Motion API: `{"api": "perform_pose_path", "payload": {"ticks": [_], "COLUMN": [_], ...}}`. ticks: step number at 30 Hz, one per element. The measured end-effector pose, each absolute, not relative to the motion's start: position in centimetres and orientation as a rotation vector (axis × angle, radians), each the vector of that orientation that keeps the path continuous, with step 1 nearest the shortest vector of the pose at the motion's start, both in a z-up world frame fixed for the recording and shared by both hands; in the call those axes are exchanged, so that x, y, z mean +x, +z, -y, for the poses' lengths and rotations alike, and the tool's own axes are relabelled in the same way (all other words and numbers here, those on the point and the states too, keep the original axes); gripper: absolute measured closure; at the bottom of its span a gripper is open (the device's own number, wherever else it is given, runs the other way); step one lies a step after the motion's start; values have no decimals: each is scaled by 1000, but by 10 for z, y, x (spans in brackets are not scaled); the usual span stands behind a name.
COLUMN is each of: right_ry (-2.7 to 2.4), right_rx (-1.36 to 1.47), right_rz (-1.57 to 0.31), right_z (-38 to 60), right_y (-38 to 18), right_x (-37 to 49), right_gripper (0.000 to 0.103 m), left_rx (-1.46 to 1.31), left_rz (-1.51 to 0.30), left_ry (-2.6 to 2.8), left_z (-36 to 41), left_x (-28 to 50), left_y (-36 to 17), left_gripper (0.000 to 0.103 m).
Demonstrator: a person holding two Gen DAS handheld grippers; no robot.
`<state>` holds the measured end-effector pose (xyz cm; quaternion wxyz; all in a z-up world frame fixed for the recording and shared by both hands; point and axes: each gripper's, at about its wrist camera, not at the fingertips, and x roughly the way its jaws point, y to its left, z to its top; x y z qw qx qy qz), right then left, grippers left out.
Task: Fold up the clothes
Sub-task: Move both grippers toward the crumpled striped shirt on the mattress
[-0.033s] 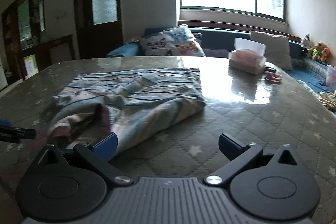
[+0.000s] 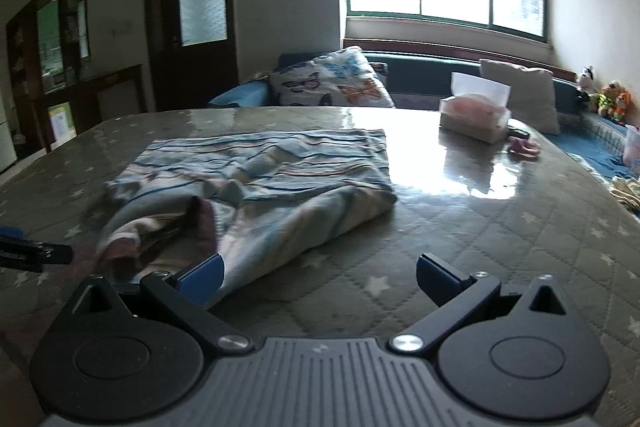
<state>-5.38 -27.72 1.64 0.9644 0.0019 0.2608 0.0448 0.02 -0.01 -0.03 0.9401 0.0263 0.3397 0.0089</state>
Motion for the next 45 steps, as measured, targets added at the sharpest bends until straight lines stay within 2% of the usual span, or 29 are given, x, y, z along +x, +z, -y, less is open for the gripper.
{"api": "perform_pose_path", "payload": {"ticks": [45], "right_ry": [230], "right_rx": [-17], "right_rz": [-634], "right_z": [237], "right_y": [13], "right_x": [-66], "right_gripper": [0], "left_rx": [83], "left_rz": [-742], "left_ry": [-88], "left_z": [25], "left_x": [-6], "left_y": [2], "left_gripper": [0]}}
